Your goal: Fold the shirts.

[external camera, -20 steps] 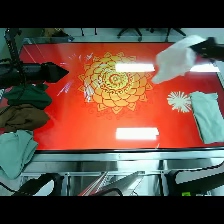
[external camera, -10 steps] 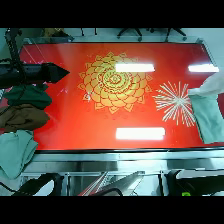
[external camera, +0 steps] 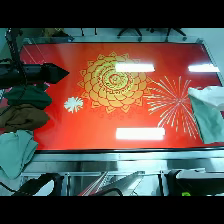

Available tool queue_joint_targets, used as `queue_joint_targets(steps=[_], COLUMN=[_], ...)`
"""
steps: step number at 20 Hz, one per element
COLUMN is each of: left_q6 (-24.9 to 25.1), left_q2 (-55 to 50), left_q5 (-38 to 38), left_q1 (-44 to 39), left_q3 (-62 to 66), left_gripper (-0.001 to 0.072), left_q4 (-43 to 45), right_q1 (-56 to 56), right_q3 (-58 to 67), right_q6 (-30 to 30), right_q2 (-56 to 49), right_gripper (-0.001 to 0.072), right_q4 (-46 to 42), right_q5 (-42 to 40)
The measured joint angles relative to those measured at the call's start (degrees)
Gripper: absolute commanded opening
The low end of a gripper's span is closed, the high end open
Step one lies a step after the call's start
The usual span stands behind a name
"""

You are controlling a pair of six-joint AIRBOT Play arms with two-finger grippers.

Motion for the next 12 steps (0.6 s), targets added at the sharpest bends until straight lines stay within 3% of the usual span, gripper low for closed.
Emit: queue_joint_targets(steps=[3, 4, 6, 7, 12], left_q6=[0.2, 0.4, 0.4, 0.4, 0.5], left_q2=[0.0, 0.0, 0.0, 0.0, 0.0], left_q5=[0.0, 0.0, -0.3, -0.5, -1.1], left_q1=[0.0, 0.0, 0.0, 0.0, 0.0], left_q3=[0.0, 0.0, 0.0, 0.0, 0.0], left_gripper=[0.0014, 0.0014, 0.0013, 0.0014, 0.0014], left_q4=[0.0, 0.0, 0.0, 0.0, 0.0], right_q1=[0.0, 0.0, 0.0, 0.0, 0.1], right_q3=[-2.8, -4.4, -8.7, -11.0, -16.5], right_q6=[0.5, 0.5, 0.3, 0.2, -0.1], right_q2=[0.1, 0.1, 0.1, 0.0, -1.6], right_gripper=[0.0030, 0.0112, 0.0552, 0.0591, 0.0568], right_q4=[-7.3, -10.0, -14.2, -15.6, -17.6], right_q5=[5.2, 6.5, 8.8, 9.4, 10.8])
